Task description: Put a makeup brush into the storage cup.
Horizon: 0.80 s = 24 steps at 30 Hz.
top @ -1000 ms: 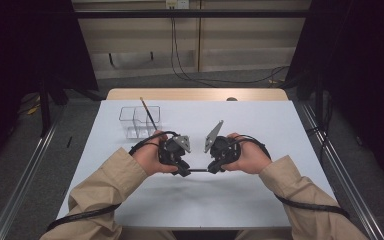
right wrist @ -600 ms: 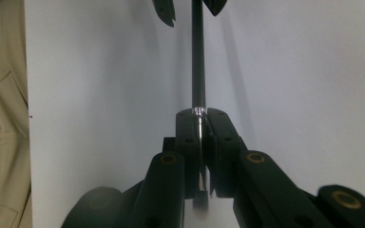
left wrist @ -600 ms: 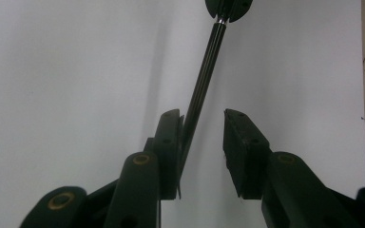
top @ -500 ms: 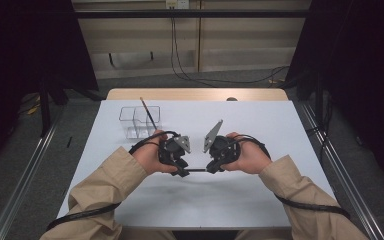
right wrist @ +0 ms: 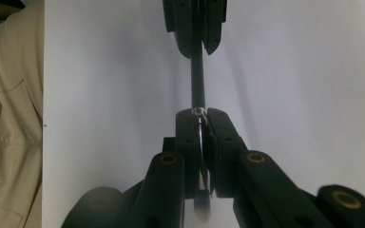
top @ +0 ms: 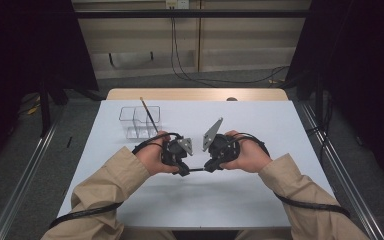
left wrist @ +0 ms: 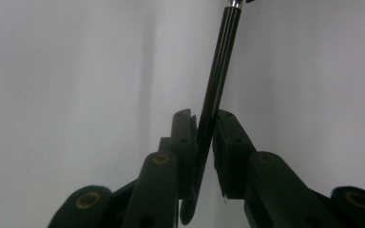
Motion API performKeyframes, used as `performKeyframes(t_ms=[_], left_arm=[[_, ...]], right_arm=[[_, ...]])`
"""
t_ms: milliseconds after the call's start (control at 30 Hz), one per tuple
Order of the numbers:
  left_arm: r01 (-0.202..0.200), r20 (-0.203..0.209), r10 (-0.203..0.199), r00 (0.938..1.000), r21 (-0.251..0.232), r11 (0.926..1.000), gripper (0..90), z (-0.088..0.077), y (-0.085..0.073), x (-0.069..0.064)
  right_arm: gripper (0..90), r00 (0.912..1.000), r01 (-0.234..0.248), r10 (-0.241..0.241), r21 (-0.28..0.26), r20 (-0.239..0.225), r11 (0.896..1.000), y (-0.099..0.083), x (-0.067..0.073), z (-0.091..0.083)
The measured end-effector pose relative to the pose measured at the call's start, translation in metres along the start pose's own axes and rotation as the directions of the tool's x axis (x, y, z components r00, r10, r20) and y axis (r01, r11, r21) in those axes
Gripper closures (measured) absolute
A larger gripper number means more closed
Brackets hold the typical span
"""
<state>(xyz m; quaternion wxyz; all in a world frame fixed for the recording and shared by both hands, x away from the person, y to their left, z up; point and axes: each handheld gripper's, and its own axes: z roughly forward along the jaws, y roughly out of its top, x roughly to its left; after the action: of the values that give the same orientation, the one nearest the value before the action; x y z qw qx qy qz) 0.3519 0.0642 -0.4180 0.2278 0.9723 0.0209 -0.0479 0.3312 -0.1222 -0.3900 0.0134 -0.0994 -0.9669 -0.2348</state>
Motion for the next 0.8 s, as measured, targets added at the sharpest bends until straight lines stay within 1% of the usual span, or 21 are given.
performKeyframes(t_ms=[33, 100, 200, 233, 267, 300, 333, 400, 433, 567, 633, 700, 733, 767, 800], left_arm=[[-0.004, 0.001, 0.004, 1.0000, 0.005, 1.0000, 80.4, -0.0002, 0.0002, 0.0000], [-0.002, 0.010, 0.002, 0.9999, -0.006, 1.0000, 81.0, 0.0001, 0.0005, -0.0006], [-0.019, 0.015, 0.019, 0.9997, 0.006, 0.9998, 82.0, -0.0007, 0.0016, -0.0007], [-0.017, 0.021, 0.017, 0.9996, 0.010, 0.9998, 82.4, -0.0007, 0.0021, -0.0015], [-0.005, 0.032, 0.005, 0.9995, 0.006, 1.0000, 83.0, -0.0002, 0.0023, -0.0023], [-0.012, 0.039, 0.011, 0.9992, 0.011, 0.9999, 83.7, -0.0004, 0.0028, -0.0029], [-0.009, 0.032, 0.009, 0.9994, 0.009, 0.9999, 84.1, -0.0002, 0.0030, -0.0036], [-0.011, 0.037, 0.011, 0.9992, 0.014, 0.9998, 84.4, -0.0011, 0.0034, -0.0033], [-0.009, 0.042, 0.008, 0.9991, 0.014, 0.9999, 84.4, -0.0016, 0.0034, -0.0032], [0.001, 0.050, -0.002, 0.9987, 0.014, 0.9999, 84.5, -0.0016, 0.0029, -0.0031], [0.012, 0.048, -0.012, 0.9988, 0.012, 0.9999, 84.5, -0.0014, 0.0024, -0.0037], [0.018, 0.050, -0.018, 0.9986, 0.000, 0.9998, 84.5, -0.0020, 0.0019, -0.0037], [0.034, 0.050, -0.033, 0.9982, -0.010, 0.9994, 84.5, -0.0019, 0.0016, -0.0046], [0.019, 0.045, -0.019, 0.9988, 0.000, 0.9998, 84.5, -0.0032, 0.0015, -0.0036], [0.024, 0.046, -0.024, 0.9987, -0.006, 0.9997, 84.4, -0.0038, 0.0012, -0.0034]], right_arm=[[84.6, 1.0000, -0.001, 0.001, 0.001, -0.004, 1.000, -0.0001, 0.0000, -0.0007], [84.6, 1.0000, -0.001, 0.001, -0.003, -0.006, 1.000, -0.0005, -0.0003, -0.0018], [84.5, 1.0000, 0.002, -0.002, -0.011, -0.007, 1.000, -0.0009, -0.0007, -0.0037], [84.4, 0.9999, 0.005, -0.005, -0.016, -0.012, 1.000, -0.0012, -0.0007, -0.0036], [83.9, 0.9999, 0.011, -0.011, -0.023, -0.011, 1.000, -0.0015, -0.0009, -0.0035], [83.4, 0.9999, 0.016, -0.016, -0.030, -0.003, 0.999, -0.0018, -0.0014, -0.0037], [83.0, 0.9999, 0.009, -0.009, -0.045, -0.010, 0.999, -0.0025, -0.0026, -0.0038], [82.7, 0.9999, 0.007, -0.008, -0.065, -0.012, 0.998, -0.0040, -0.0049, -0.0048], [82.7, 0.9998, 0.007, -0.009, -0.071, -0.018, 0.997, -0.0046, -0.0053, -0.0051], [81.8, 0.9999, 0.010, -0.011, -0.091, -0.013, 0.996, -0.0055, -0.0053, -0.0056], [79.7, 0.9998, 0.006, -0.008, -0.109, -0.016, 0.994, -0.0062, -0.0061, -0.0054], [77.3, 1.0000, 0.000, -0.001, -0.120, -0.006, 0.993, -0.0071, -0.0064, -0.0050], [77.3, 0.9999, -0.005, 0.004, -0.123, -0.011, 0.992, -0.0076, -0.0067, -0.0049], [76.0, 0.9999, 0.001, -0.003, -0.126, -0.017, 0.992, -0.0084, -0.0075, -0.0047], [73.0, 0.9999, -0.004, 0.003, -0.131, -0.011, 0.991, -0.0090, -0.0076, -0.0045]])
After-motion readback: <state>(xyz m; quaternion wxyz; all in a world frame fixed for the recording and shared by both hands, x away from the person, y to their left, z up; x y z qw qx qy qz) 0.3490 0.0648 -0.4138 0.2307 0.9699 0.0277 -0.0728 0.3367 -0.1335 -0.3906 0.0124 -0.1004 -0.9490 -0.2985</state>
